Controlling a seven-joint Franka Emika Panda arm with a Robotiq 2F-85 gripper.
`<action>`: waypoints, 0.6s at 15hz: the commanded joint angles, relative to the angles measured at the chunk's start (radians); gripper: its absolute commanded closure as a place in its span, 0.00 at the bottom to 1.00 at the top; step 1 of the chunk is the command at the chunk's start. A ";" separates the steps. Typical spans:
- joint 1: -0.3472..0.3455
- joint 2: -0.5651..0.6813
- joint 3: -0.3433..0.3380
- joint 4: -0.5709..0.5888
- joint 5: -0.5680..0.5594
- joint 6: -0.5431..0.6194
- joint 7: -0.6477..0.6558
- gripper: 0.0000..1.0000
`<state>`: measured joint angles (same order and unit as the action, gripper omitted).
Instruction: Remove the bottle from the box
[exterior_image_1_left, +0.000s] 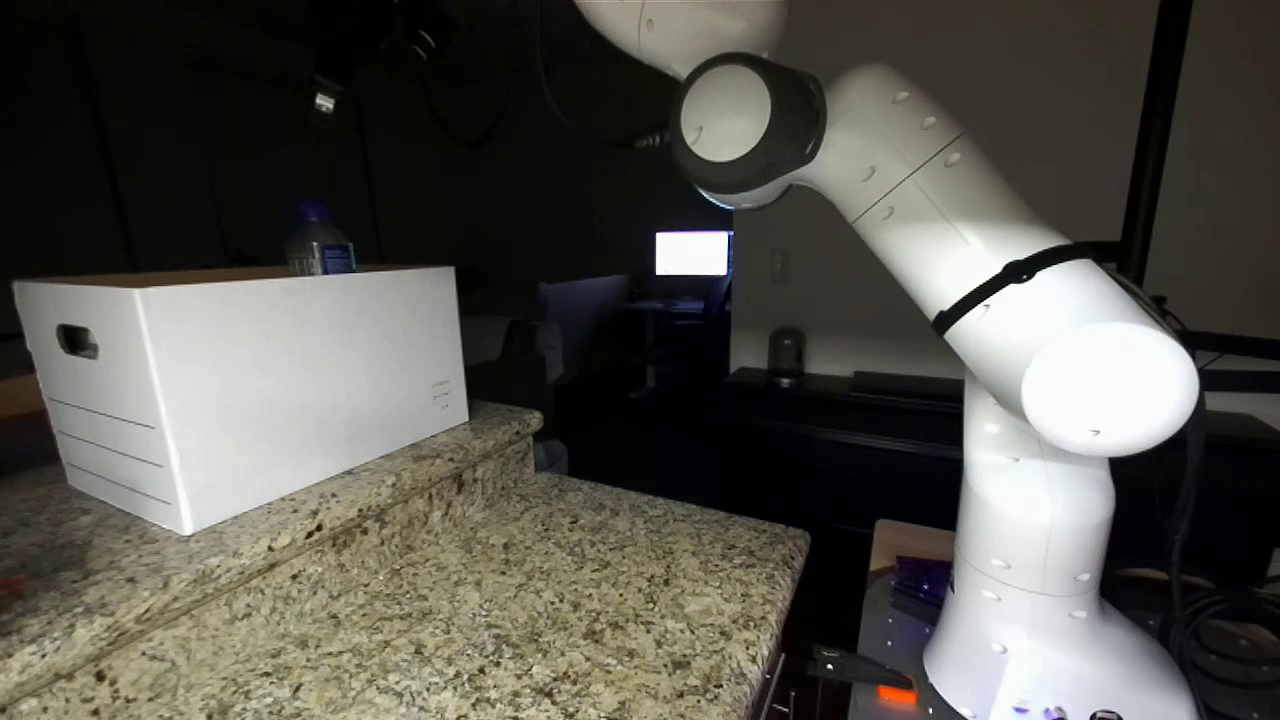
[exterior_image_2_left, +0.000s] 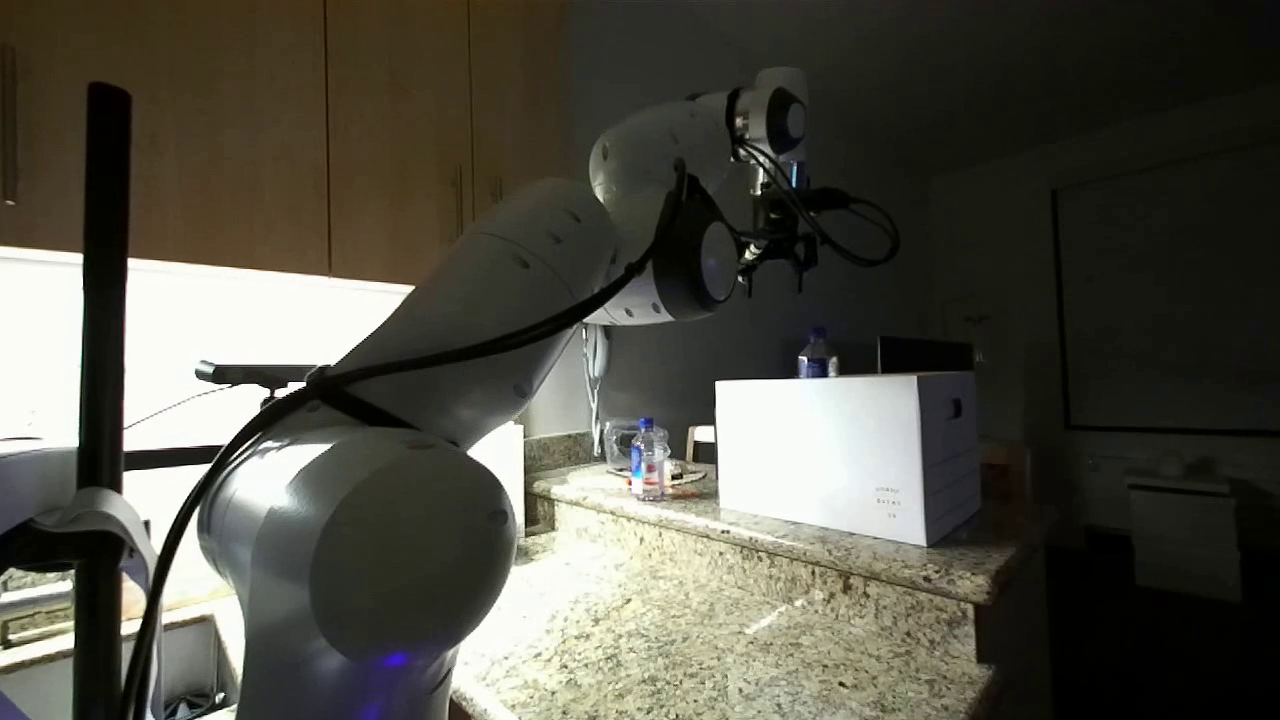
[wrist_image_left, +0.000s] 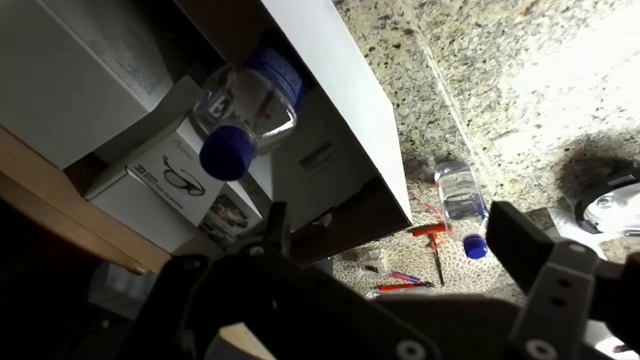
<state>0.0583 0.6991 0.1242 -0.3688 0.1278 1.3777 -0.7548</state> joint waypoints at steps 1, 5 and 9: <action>-0.001 0.034 0.009 -0.012 0.005 -0.019 0.085 0.00; 0.034 0.103 -0.015 0.003 -0.042 0.004 0.100 0.00; 0.065 0.118 -0.047 0.003 -0.107 0.016 0.098 0.00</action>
<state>0.1019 0.8228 0.0987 -0.3716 0.0657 1.3834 -0.6850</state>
